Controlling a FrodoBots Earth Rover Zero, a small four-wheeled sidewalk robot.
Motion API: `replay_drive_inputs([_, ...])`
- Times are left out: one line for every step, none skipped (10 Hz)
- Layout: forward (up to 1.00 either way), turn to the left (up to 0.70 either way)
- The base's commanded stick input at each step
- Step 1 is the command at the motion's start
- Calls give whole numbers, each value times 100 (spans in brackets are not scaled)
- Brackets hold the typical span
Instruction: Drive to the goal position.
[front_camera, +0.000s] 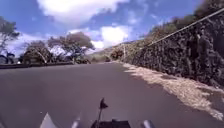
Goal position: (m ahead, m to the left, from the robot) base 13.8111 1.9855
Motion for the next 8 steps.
replay_drive_inputs([63, -11])
replay_drive_inputs([63, 0])
replay_drive_inputs([63, 0])
replay_drive_inputs([63, 0])
replay_drive_inputs([63, 0])
replay_drive_inputs([63, 0])
replay_drive_inputs([63, -21])
replay_drive_inputs([63, -25])
